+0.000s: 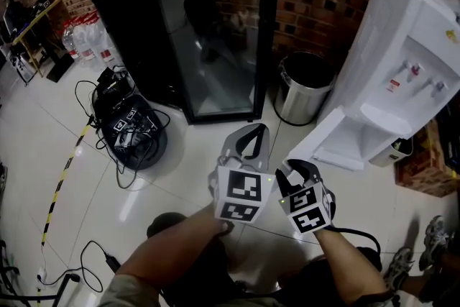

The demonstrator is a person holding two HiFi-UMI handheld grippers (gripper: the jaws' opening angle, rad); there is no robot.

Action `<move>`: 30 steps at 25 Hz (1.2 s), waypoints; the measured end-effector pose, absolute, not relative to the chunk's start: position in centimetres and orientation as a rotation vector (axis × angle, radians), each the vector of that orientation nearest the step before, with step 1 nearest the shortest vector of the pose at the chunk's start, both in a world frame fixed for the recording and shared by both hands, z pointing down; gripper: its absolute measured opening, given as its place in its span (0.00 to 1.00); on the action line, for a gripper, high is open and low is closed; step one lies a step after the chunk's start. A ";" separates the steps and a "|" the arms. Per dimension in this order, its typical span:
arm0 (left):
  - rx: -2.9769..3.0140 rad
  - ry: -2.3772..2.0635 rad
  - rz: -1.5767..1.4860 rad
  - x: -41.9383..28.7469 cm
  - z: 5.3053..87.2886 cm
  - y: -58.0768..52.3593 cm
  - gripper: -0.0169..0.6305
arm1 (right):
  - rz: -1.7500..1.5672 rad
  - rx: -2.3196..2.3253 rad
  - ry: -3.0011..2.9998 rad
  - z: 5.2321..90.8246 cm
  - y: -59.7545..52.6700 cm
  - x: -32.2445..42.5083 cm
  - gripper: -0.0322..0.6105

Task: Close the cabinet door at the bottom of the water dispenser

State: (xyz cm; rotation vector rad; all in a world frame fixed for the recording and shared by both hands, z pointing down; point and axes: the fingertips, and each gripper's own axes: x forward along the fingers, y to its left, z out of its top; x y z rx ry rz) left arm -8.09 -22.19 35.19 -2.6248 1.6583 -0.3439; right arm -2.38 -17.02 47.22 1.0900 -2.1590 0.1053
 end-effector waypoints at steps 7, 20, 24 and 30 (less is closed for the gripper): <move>-2.682 1.526 -0.370 -4.1 35.6 -20.6 0.03 | 0.109 1.120 -2.135 47.0 -15.0 0.4 0.20; -2.798 1.373 -0.311 3.2 34.7 -17.6 0.03 | 0.136 1.251 -2.023 47.0 -10.5 8.6 0.19; -2.805 1.356 -0.347 4.4 35.7 -17.1 0.03 | 0.211 1.323 -1.981 47.0 -9.5 11.9 0.20; -2.853 1.318 -0.321 7.5 35.7 -16.7 0.03 | 0.318 1.454 -1.938 46.9 -9.0 16.2 0.20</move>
